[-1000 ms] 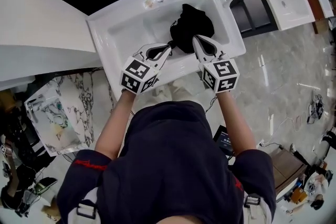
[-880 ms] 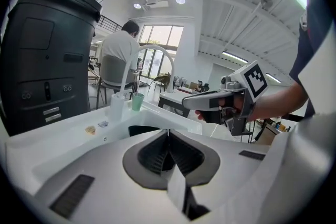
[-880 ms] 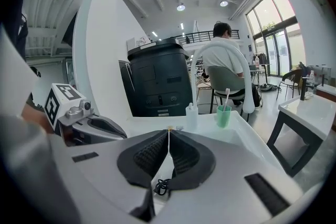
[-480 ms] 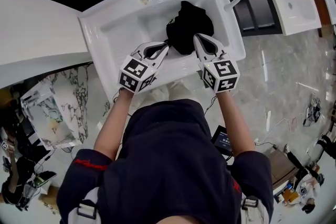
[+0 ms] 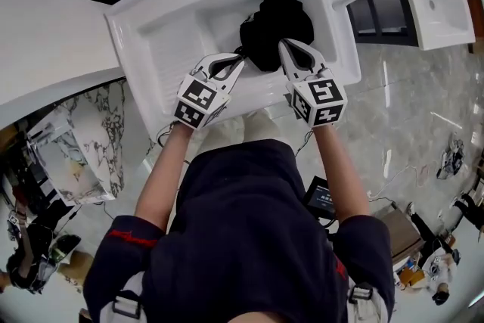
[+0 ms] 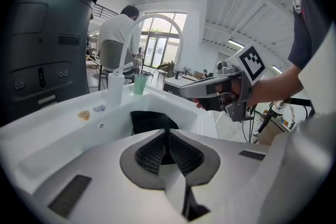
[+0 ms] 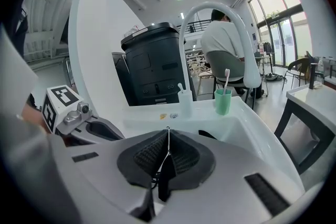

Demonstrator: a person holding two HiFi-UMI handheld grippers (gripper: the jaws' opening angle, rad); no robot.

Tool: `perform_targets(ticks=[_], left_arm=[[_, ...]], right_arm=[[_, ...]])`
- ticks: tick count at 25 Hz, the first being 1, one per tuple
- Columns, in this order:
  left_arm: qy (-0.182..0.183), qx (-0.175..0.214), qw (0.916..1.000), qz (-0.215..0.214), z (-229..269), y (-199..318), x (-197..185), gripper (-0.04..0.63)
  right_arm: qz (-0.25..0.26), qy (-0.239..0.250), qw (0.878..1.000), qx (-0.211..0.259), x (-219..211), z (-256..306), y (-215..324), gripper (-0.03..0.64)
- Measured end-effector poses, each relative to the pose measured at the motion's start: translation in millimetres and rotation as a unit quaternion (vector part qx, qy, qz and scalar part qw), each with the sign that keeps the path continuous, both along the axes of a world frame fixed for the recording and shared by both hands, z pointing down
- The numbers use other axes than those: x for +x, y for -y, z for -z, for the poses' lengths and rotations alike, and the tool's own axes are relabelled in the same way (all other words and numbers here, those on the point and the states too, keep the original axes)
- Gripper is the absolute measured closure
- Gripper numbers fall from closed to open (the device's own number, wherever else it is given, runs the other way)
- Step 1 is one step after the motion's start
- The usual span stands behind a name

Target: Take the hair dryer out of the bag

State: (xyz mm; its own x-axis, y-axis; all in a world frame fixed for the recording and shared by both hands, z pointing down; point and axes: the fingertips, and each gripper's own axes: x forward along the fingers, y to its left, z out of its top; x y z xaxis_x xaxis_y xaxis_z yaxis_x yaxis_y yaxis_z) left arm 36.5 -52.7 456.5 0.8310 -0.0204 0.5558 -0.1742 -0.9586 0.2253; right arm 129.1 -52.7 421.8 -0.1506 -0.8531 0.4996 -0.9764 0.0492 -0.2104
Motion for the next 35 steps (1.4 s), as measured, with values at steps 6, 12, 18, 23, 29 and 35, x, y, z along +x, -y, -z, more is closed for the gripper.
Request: perform_targets(ticks=[6,12,18,23,29,35], left_arm=[[0.014,0.001,0.9997,0.021,-16,6,-1,0.578],[0.023,-0.002,0.9993,0.031,-28,12,2,0.578],[0.035,-0.009,0.9991,0.023,-45,9,7,0.577],[0.053,-0.009,0.9984,0.02,-60,11,7,0.577],[0.085,-0.017,0.9961,0.015,-88,17,3,0.537],[0.131,0.006,0.9912,-0.019,-116,16,1,0.478]], right_arm=[[0.016,-0.004,1.0,-0.015,1,-14,4,0.581],[0.018,-0.001,0.999,-0.029,5,-28,6,0.581],[0.017,0.002,0.999,-0.045,8,-44,1,0.581],[0.013,0.006,0.998,-0.054,10,-54,-1,0.581],[0.02,0.012,0.998,-0.064,7,-69,2,0.581],[0.014,0.019,0.998,-0.066,11,-74,6,0.581]])
